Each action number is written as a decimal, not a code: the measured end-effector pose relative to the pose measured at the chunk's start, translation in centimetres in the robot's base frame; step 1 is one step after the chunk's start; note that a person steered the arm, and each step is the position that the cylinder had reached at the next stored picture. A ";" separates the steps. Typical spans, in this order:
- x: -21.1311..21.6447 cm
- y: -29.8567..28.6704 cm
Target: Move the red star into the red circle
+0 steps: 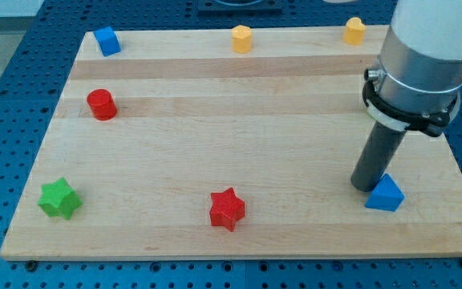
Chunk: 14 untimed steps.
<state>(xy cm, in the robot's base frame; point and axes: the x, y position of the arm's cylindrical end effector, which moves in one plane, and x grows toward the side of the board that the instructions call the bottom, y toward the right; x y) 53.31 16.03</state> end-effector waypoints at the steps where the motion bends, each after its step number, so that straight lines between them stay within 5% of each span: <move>1: 0.0 0.0; 3: -4.0 -2.2; 6: -4.2 13.5; 8: 7.1 17.7; 10: 8.4 8.1; 12: 7.2 -13.0; 14: -3.7 -31.7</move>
<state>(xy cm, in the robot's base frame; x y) 49.58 -15.67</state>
